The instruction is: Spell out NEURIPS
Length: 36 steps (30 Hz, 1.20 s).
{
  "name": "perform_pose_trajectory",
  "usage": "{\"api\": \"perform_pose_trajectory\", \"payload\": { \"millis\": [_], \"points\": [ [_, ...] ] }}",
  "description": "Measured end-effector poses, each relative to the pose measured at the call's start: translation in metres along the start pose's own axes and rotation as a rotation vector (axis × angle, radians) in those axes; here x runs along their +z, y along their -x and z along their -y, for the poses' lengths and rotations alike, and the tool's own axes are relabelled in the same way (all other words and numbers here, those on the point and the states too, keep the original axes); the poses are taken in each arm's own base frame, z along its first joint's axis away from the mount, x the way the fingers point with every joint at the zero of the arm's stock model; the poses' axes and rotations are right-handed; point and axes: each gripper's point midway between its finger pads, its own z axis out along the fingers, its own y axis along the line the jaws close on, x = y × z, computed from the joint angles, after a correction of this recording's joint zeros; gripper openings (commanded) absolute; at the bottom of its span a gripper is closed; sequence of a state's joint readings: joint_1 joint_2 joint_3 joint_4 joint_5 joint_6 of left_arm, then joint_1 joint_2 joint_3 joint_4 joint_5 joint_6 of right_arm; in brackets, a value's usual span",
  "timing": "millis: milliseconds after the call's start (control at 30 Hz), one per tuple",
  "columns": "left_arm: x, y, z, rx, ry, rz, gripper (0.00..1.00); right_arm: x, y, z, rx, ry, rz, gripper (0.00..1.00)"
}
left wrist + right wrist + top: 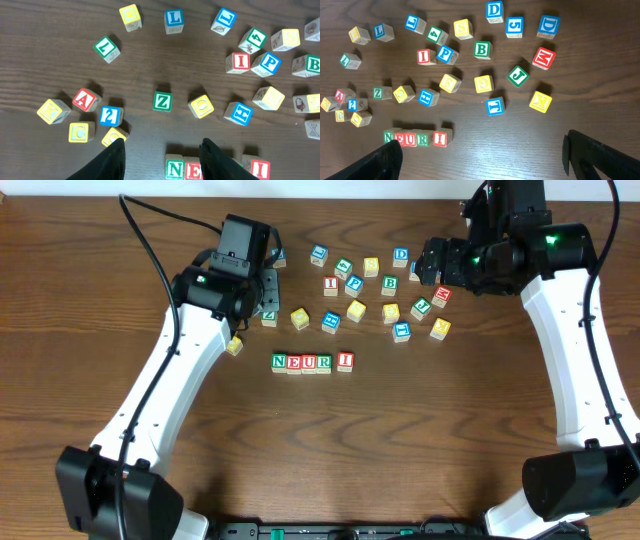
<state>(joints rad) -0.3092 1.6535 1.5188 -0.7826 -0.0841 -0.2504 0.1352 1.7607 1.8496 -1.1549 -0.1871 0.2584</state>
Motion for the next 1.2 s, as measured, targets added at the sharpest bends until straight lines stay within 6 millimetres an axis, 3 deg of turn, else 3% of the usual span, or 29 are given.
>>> {"api": "perform_pose_trajectory", "payload": {
  "millis": [200, 333, 500, 700, 867, 1000, 1200],
  "points": [
    [-0.002, 0.032, 0.007, -0.003, -0.006, -0.001, 0.46, 0.000, 0.000, 0.000, 0.000, 0.000, 0.000, 0.99],
    [0.013, 0.048, 0.017, 0.009, -0.019, -0.027, 0.47, 0.000, 0.000, 0.000, 0.000, 0.000, -0.001, 0.99],
    [0.044, 0.047, 0.029, 0.015, -0.048, -0.084, 0.47, 0.000, 0.001, 0.000, -0.001, 0.001, 0.004, 0.99],
    [0.058, 0.041, 0.030, 0.016, -0.047, -0.113, 0.47, 0.006, 0.014, -0.003, -0.009, 0.012, 0.044, 0.84],
    [0.057, 0.044, 0.023, 0.003, -0.038, -0.110, 0.47, 0.039, 0.029, -0.007, 0.012, 0.025, 0.062, 0.77],
    [0.059, 0.046, 0.005, -0.025, -0.015, -0.116, 0.47, 0.075, 0.031, -0.020, 0.019, 0.042, 0.049, 0.75],
    [0.057, 0.044, -0.035, -0.089, 0.036, -0.150, 0.47, 0.134, 0.025, -0.065, -0.003, 0.072, -0.024, 0.75]
  ]
}}
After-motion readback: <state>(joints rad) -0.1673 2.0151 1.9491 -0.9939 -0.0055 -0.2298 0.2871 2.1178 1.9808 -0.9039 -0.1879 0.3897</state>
